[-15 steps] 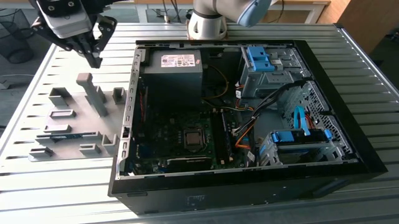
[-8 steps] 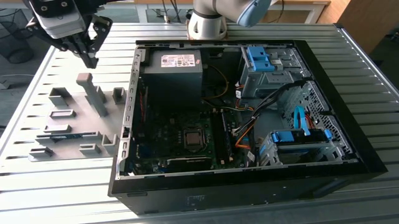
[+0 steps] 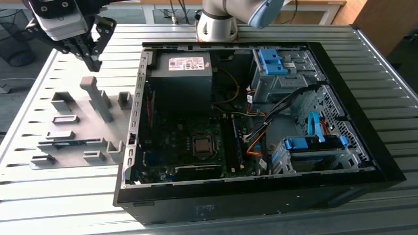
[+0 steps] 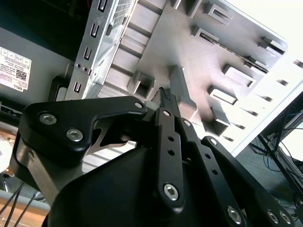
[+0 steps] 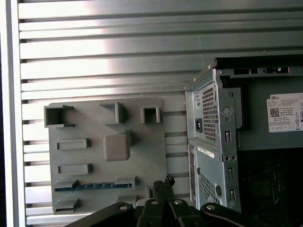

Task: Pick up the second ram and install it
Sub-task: 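Reach for the second ram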

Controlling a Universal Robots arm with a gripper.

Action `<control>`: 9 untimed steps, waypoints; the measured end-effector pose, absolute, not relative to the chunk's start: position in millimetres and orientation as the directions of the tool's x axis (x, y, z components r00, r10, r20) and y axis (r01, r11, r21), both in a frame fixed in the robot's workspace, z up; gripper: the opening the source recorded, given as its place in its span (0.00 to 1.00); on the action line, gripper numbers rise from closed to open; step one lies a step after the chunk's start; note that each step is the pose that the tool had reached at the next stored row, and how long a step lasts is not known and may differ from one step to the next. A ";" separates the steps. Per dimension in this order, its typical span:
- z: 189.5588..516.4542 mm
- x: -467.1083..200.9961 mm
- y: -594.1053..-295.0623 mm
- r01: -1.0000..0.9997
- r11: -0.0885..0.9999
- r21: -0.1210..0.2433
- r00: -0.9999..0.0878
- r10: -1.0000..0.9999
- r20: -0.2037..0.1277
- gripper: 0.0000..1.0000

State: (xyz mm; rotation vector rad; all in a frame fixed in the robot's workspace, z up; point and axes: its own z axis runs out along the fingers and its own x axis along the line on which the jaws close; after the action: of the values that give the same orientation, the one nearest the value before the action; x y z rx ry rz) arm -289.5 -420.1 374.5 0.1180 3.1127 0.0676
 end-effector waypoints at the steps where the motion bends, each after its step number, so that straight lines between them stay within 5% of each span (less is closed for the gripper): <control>1: 374.5 -290.1 -420.1 0.075 0.996 0.044 -0.997 0.076 -0.024 0.10; 9: 374.3 -298.0 -420.7 0.075 0.996 0.044 -0.997 0.076 -0.024 0.10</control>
State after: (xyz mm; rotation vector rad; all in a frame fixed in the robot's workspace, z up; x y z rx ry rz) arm -298.0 -420.7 374.3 0.1180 3.1128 0.0676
